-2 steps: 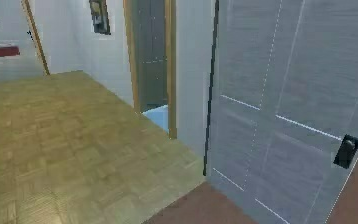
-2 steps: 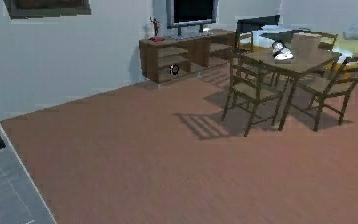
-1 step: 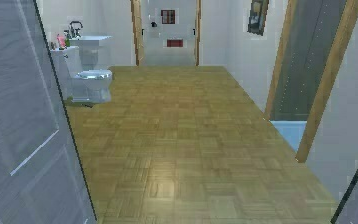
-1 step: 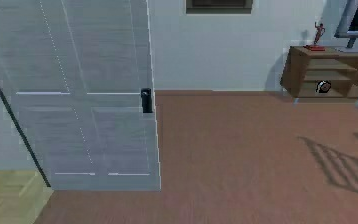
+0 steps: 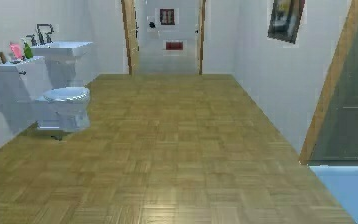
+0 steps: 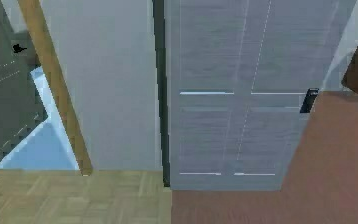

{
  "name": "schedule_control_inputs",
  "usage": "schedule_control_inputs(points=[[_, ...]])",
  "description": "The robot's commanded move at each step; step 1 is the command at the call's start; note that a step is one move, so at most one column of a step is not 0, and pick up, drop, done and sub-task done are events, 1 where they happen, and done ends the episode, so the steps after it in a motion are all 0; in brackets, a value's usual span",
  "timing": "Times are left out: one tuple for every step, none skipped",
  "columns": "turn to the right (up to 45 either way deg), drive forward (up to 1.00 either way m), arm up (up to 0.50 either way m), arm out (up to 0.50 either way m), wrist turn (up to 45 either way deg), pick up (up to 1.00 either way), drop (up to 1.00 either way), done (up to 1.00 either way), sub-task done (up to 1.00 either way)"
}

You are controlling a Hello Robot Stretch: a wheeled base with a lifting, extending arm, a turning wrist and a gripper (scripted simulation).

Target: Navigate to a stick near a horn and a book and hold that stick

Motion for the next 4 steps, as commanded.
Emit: schedule_control_inputs(points=[[0.0,1.0,0.0,0.0,0.0,0.0,0.0,0.0,0.0],[0.0,1.0,0.0,0.0,0.0,0.0,0.0,0.0,0.0],[0.0,1.0,0.0,0.0,0.0,0.0,0.0,0.0,0.0],[0.0,1.0,0.0,0.0,0.0,0.0,0.0,0.0,0.0]])
